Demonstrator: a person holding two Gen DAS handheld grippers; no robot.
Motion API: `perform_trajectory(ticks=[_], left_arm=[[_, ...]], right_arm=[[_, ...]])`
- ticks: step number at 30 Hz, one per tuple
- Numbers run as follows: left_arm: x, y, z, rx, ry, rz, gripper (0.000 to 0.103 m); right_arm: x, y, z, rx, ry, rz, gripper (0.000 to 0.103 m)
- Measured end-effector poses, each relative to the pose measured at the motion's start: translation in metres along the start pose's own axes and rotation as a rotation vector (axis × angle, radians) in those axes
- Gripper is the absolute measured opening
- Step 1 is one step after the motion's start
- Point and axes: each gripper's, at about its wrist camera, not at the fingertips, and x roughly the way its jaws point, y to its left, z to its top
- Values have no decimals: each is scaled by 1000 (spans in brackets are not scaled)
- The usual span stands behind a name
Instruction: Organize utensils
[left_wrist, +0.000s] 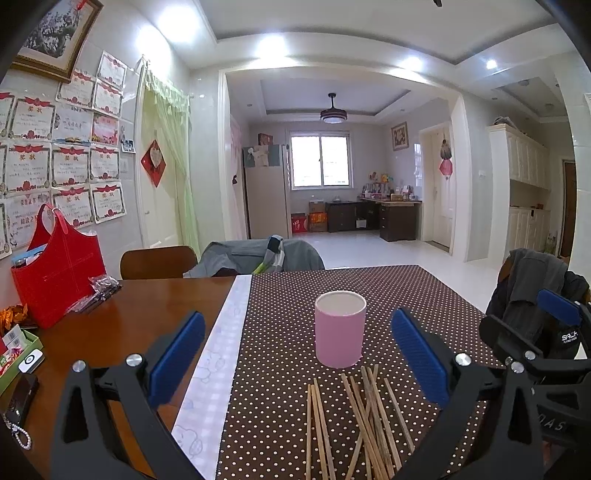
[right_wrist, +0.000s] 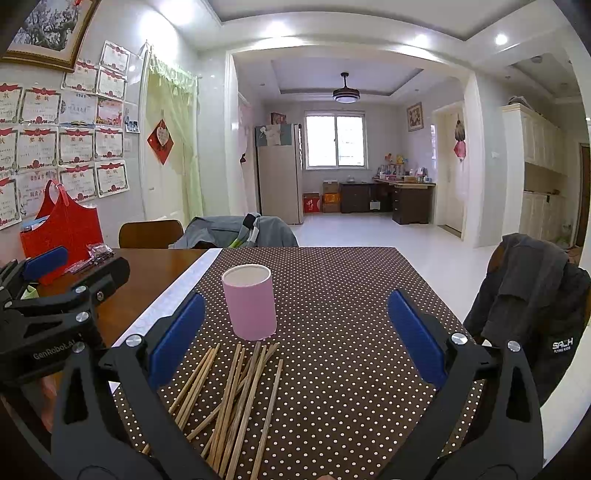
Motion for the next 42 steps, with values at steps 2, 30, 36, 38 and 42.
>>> perform_trajectory(ticks=[2,30,36,38,42], left_arm=[[1,1,0,1,2,2,99],[30,11,-19,0,128,-37,99],[51,14,-32,22,263,-48,99],[62,18,-43,48,341,-54,99],[87,34,-68,70,508,-44,99]], right_arm=[[2,0,1,0,5,1,97],[26,6,-16,-15,92,54,97],[39,3,-30,-12,186,59,97],[54,-1,-38,1,286,56,97],[73,-8,-56,-2,399,40,97]])
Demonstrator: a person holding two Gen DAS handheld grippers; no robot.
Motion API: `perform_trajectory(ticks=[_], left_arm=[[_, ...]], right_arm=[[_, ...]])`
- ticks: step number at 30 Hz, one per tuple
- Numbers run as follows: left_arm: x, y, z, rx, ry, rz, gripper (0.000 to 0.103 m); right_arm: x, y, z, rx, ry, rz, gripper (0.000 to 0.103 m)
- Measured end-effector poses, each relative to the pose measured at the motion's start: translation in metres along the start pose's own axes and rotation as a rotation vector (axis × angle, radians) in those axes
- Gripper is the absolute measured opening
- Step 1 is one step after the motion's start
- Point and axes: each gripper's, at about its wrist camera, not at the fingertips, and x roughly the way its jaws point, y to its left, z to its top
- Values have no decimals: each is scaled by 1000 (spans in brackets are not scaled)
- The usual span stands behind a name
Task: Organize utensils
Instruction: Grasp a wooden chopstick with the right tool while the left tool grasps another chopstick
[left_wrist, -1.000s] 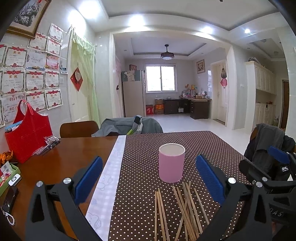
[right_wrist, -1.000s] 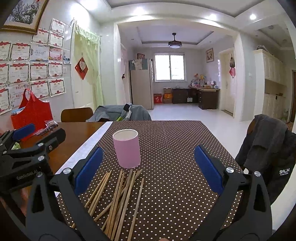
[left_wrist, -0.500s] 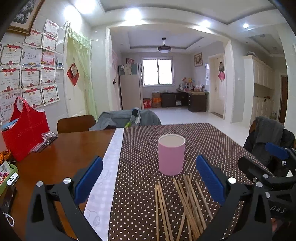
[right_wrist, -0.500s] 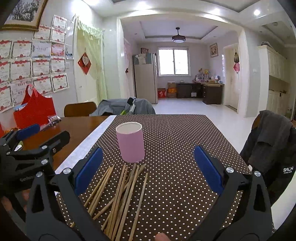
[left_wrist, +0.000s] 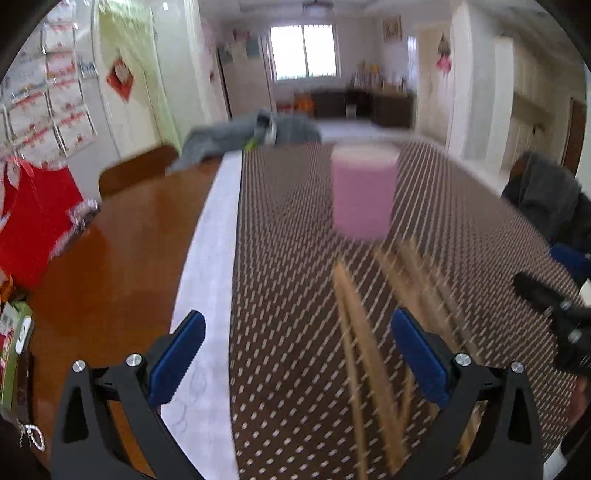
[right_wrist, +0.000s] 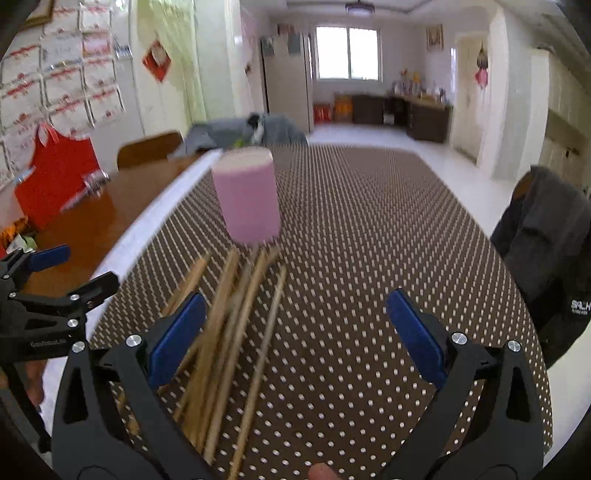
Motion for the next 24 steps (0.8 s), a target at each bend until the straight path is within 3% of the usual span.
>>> perform_trajectory(ticks=[2,6,11,14,18,20,24], left_arm=[[16,8,-7,-20,72,-29,99],[35,7,-14,-6,138,-48,99],[59,1,-19,41,205,2,99],[71,1,-21,45,239,7,99],[80,-4,-16,70,256,34,98],[85,-6,-11,72,273,19,87],[99,-9,1,78,307,-4,79]], right_arm=[[10,1,-6,-23,37,-23,97],[26,4,-13,-49,98,-34,97],[43,5,-21,-68,171,-7,96],[52,1,-24,-65,205,-6,87],[59,-1,-25,-67,229,-28,84],[61,-2,-24,-63,246,-34,80],[74,-2,-22,-61,295,-1,75]])
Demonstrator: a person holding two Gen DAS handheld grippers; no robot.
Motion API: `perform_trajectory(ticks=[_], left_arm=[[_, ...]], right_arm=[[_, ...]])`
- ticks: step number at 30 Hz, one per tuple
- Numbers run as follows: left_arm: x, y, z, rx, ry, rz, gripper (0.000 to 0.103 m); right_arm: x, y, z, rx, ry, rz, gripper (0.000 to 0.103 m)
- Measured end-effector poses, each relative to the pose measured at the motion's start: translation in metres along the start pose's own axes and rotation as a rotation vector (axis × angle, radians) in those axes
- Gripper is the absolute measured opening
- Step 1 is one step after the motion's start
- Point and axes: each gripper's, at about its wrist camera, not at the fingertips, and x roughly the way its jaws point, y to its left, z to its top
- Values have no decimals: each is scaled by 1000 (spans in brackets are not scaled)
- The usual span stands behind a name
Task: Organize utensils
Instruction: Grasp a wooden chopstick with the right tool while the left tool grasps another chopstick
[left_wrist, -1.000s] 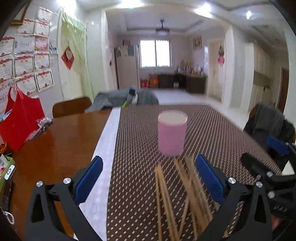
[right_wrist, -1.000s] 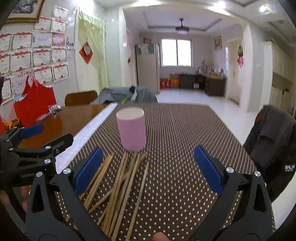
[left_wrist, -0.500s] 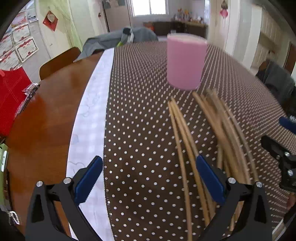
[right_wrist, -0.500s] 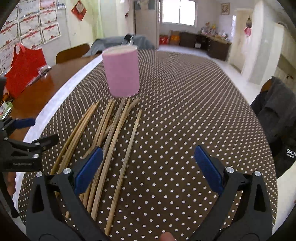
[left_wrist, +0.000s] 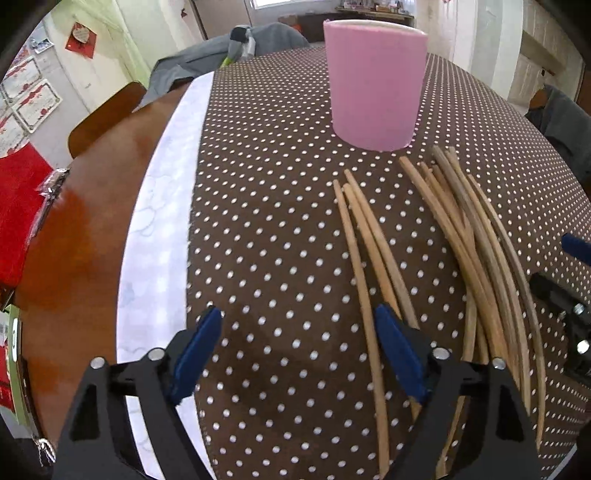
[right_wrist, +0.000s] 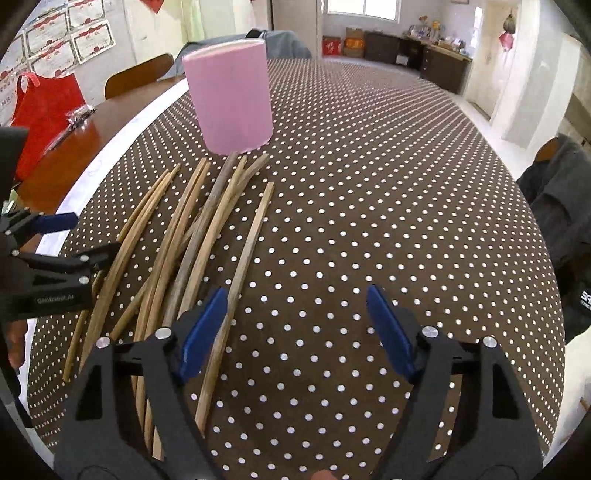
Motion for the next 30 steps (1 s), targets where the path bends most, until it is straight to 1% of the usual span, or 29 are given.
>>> perform_trajectory(ticks=[1,2,3,4,5,7,9,10,11,12,13,14,15,17,18,19,20,22,24,28,30], left_arm=[[2,1,4,-10,17,-31,71],[3,2,7,-19,33,-58,66],[5,1,9,-22,41,-71,65],[7,3,13,-30,53,-92,64],[10,6,15,-43,63,-110,63],[12,7,18,-43,73,-115,62],[13,7,21,-40,79,-121,59],[14,8,22,-43,81,-118,55],[13,9,24,-49,82,-116,48],[12,11,24,-59,81,-115,42],[11,11,24,-72,81,-108,32],[11,13,25,-81,83,-106,27],[12,14,26,-85,84,-110,23],[13,18,27,-106,84,-115,6],[14,21,27,-124,83,-125,6],[15,23,27,-147,79,-142,5],[15,25,27,-162,73,-160,5],[14,30,26,-196,59,-186,5],[10,34,25,-218,37,-188,5],[-18,40,22,-243,-65,-196,5],[-34,38,27,-239,-130,-200,5]], right_arm=[[2,1,2,-8,13,11,75],[5,2,4,-11,26,17,74],[9,3,7,-15,41,20,72],[12,4,10,-23,57,22,68],[17,4,13,-29,82,22,67],[21,7,18,-52,93,7,62],[24,5,25,-62,127,17,53],[26,2,29,-65,142,23,45],[26,0,32,-70,152,22,40],[26,-2,34,-74,164,26,37],[26,-4,38,-77,176,28,31],[26,-6,40,-74,182,33,28],[25,-7,41,-76,188,35,27],[26,-10,47,-71,201,44,22],[26,-10,48,-71,200,46,20],[25,-12,49,-68,197,48,14],[26,-14,53,-62,198,52,11],[24,-23,55,-50,193,71,9],[24,-29,57,-34,183,88,7],[14,-45,57,8,160,163,5],[8,-52,61,22,128,191,5]])
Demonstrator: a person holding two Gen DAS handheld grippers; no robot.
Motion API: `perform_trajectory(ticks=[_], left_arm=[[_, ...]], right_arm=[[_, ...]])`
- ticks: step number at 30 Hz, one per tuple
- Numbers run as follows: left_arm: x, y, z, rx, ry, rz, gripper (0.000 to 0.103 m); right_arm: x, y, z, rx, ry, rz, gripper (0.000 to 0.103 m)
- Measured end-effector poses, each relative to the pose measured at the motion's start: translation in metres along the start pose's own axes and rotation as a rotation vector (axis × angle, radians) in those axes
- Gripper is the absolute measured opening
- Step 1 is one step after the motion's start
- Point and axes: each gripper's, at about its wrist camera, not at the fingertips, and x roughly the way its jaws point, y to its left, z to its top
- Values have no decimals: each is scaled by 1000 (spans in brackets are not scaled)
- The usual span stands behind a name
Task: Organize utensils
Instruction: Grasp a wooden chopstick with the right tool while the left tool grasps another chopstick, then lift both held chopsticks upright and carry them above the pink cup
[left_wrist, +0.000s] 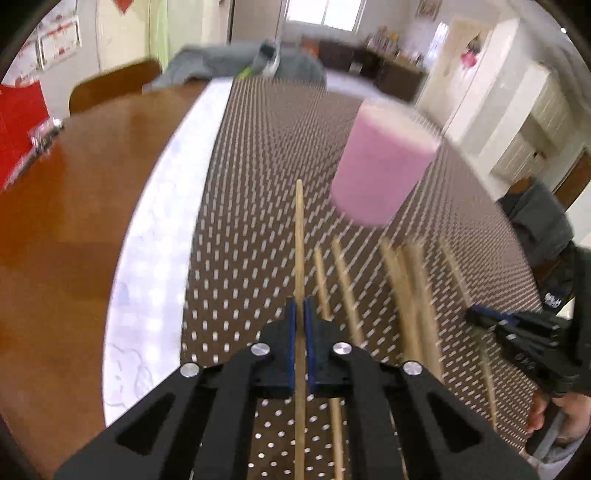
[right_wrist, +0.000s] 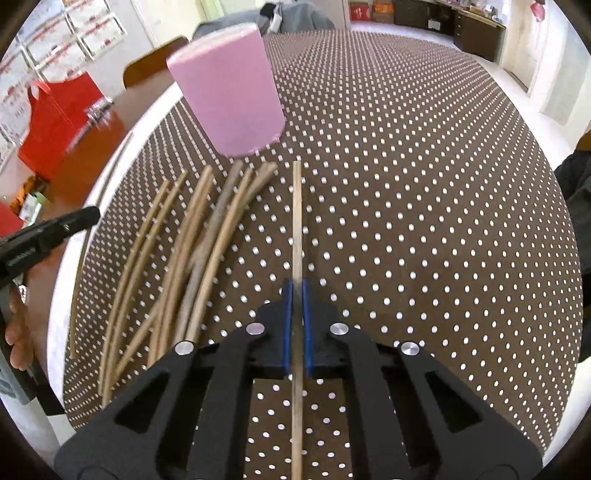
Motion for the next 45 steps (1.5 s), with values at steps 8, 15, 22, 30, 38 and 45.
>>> perform_trajectory(ticks=[8,15,22,30,38,45], left_arm=[[-48,-26,32,4,-249,-144,5],[-63,-63,69,41,-469,-200,5],[-62,-80,104,27,-612,-256,5],[-48,-80,136,16,-755,-222,5],[-25,-75,149,-16,-806,-197,5],[-9,-70,141,-22,-783,-160,5]], right_arm=[[-58,-16,20,34,-198,154,5],[-121,-22,71,32,-469,263,5],[-130,-24,121,57,-680,314,6],[-99,-13,158,79,-829,299,6],[-81,-6,170,86,-923,270,6],[-59,-2,166,73,-887,250,6]])
